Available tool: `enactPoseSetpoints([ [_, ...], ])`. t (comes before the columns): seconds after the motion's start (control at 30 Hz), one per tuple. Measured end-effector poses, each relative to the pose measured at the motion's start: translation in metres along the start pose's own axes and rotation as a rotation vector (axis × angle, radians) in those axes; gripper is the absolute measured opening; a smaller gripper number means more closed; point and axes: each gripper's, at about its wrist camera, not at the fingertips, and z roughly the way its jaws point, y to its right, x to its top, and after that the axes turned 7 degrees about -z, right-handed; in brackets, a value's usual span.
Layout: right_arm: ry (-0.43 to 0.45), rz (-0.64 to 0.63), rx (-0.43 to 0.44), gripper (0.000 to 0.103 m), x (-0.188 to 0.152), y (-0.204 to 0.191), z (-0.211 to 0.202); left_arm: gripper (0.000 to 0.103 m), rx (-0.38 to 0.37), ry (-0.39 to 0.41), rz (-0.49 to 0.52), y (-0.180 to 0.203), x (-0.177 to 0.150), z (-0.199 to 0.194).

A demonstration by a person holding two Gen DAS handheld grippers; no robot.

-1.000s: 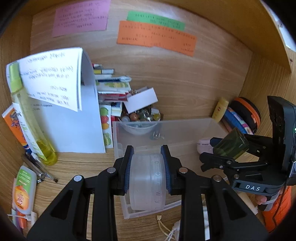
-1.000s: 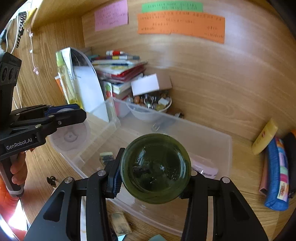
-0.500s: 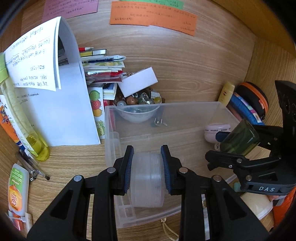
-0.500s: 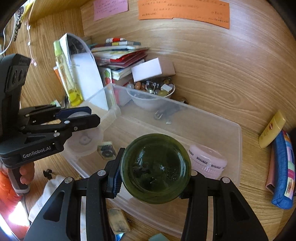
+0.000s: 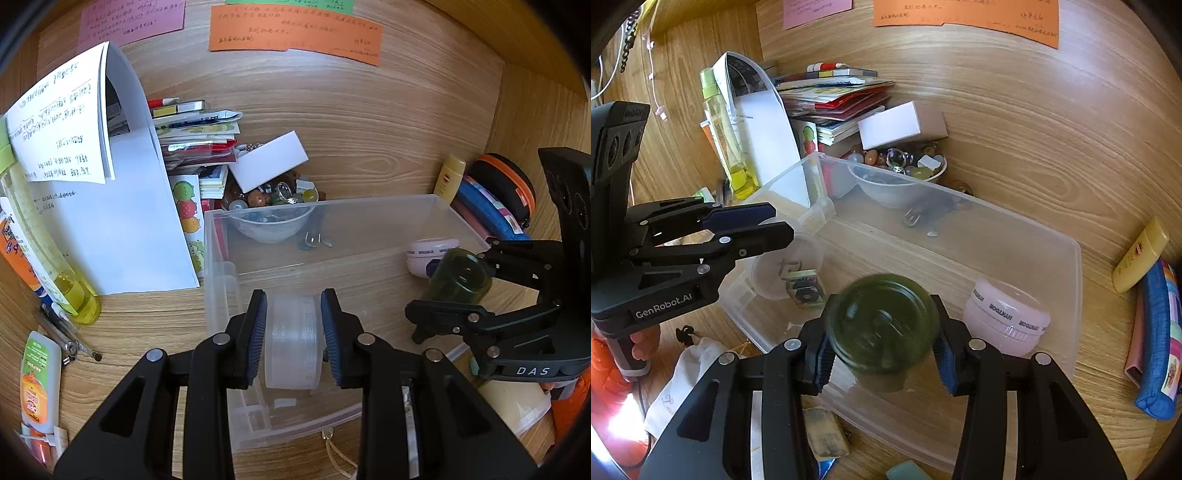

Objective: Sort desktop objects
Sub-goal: 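Carry the tape roll and green bottle over the clear box with both tools, then release the tape roll and green bottle into the box with both tools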

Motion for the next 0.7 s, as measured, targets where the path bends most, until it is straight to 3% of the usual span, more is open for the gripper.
enactPoseSetpoints([
  [0.1,0.002,-0.004,-0.007,0.058,0.000,-0.001,-0.001,0.034,0.006,0.009,0.007,0.002,0.001,-0.003],
  [0.23,0.031,-0.023,-0.024,0.062,0.002,-0.007,-0.007,0.045,0.012,0.034,0.013,0.004,0.003,-0.010],
  [0.4,0.080,-0.034,-0.065,0.077,0.007,-0.010,-0.022,0.061,0.017,0.066,0.011,0.006,0.007,-0.025],
  [0.7,0.169,-0.006,-0.107,0.086,0.010,-0.006,-0.063,0.088,0.036,0.172,-0.002,0.003,0.011,-0.074],
])
